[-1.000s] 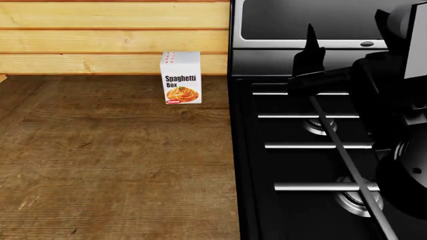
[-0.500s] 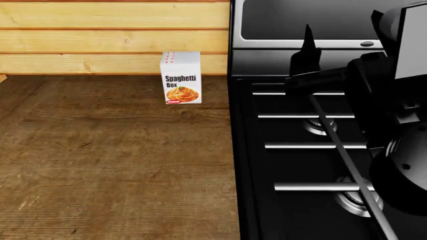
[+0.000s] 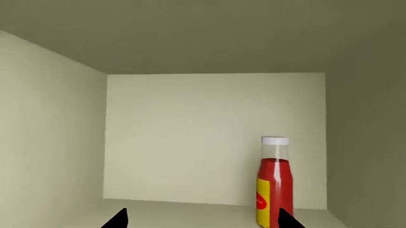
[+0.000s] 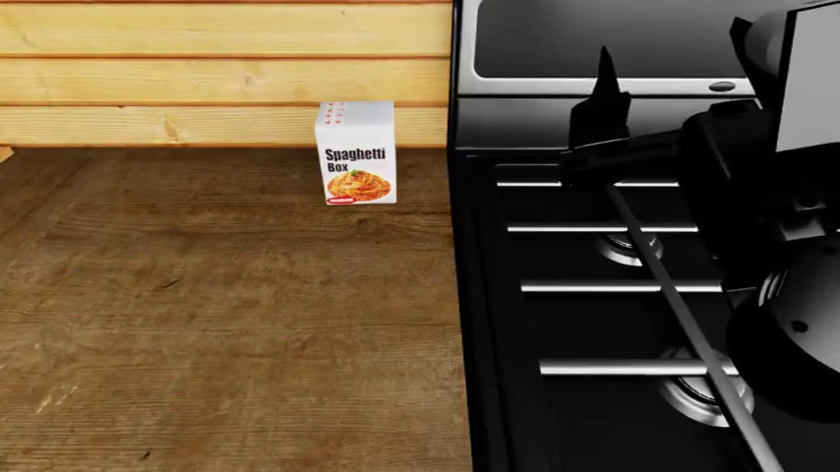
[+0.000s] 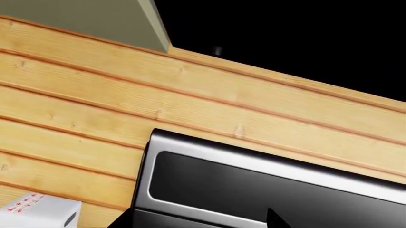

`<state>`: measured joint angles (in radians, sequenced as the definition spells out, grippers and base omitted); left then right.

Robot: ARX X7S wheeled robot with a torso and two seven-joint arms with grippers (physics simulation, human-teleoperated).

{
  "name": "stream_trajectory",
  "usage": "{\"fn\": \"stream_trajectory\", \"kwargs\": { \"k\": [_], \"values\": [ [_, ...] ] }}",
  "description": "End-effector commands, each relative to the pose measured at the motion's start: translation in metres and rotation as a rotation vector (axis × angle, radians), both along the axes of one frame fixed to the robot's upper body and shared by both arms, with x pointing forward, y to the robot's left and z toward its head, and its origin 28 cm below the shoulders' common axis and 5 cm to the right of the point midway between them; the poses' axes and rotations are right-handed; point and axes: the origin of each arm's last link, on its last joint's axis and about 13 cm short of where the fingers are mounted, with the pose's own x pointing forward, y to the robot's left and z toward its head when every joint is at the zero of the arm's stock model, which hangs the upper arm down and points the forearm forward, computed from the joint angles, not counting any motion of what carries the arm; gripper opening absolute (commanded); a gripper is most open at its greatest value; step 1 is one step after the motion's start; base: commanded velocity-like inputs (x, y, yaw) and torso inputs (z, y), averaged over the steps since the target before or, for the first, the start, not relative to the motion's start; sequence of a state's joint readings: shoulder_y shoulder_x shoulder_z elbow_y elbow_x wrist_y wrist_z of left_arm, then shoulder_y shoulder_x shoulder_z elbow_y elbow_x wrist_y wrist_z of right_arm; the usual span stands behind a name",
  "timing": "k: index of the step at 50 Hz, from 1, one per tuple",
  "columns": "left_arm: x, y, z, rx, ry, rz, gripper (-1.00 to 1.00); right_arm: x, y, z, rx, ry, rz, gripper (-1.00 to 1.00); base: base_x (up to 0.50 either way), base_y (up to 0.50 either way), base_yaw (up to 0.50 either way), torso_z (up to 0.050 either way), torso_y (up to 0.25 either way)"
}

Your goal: Pick the salsa and bar from the counter and place them in the cabinets closest to them.

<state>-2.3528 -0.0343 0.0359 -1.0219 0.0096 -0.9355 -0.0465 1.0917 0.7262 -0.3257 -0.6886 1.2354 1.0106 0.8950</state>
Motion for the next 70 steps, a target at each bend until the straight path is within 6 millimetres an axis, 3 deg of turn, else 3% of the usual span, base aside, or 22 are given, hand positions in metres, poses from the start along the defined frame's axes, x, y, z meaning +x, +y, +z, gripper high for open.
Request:
{"fn": "stream_trajectory", "kwargs": {
  "k": [1, 21, 24, 28, 38, 48, 60, 70],
  "values": [
    [-0.025, 0.003, 0.004, -0.039, -0.079, -0.015, 1.0, 0.001, 0.0, 0.001, -0.006, 0.003, -0.002, 1.0, 0.0, 0.0, 0.0, 0.0, 0.0],
    [-0.091, 0.021, -0.029, 0.009, -0.174, -0.004, 1.0, 0.005, 0.001, 0.003, -0.018, 0.003, 0.003, 1.0, 0.0, 0.0, 0.0, 0.0, 0.0],
    [-0.1, 0.028, -0.035, -0.017, -0.187, 0.085, 1.0, 0.006, 0.001, 0.003, -0.018, 0.003, 0.005, 1.0, 0.0, 0.0, 0.0, 0.0, 0.0],
    [-0.114, 0.024, -0.042, 0.035, -0.197, 0.008, 1.0, 0.007, 0.002, 0.002, -0.018, 0.005, 0.007, 1.0, 0.0, 0.0, 0.0, 0.0, 0.0],
    [-0.121, 0.024, -0.079, 0.059, -0.16, 0.012, 1.0, 0.007, 0.001, -0.001, -0.015, 0.007, 0.004, 1.0, 0.0, 0.0, 0.0, 0.0, 0.0],
    [-0.13, 0.029, -0.139, 0.078, -0.052, 0.015, 1.0, 0.004, 0.0, -0.004, -0.013, 0.008, 0.003, 1.0, 0.0, 0.0, 0.0, 0.0, 0.0],
    [-0.114, 0.028, -0.196, 0.044, 0.075, -0.002, 1.0, 0.001, 0.0, -0.005, -0.017, 0.014, 0.0, 1.0, 0.0, 0.0, 0.0, 0.0, 0.0],
    [-0.103, 0.022, -0.228, 0.026, 0.146, -0.019, 1.0, 0.004, 0.001, -0.004, -0.022, 0.016, 0.006, 1.0, 0.0, 0.0, 0.0, 0.0, 0.0]
  ]
}}
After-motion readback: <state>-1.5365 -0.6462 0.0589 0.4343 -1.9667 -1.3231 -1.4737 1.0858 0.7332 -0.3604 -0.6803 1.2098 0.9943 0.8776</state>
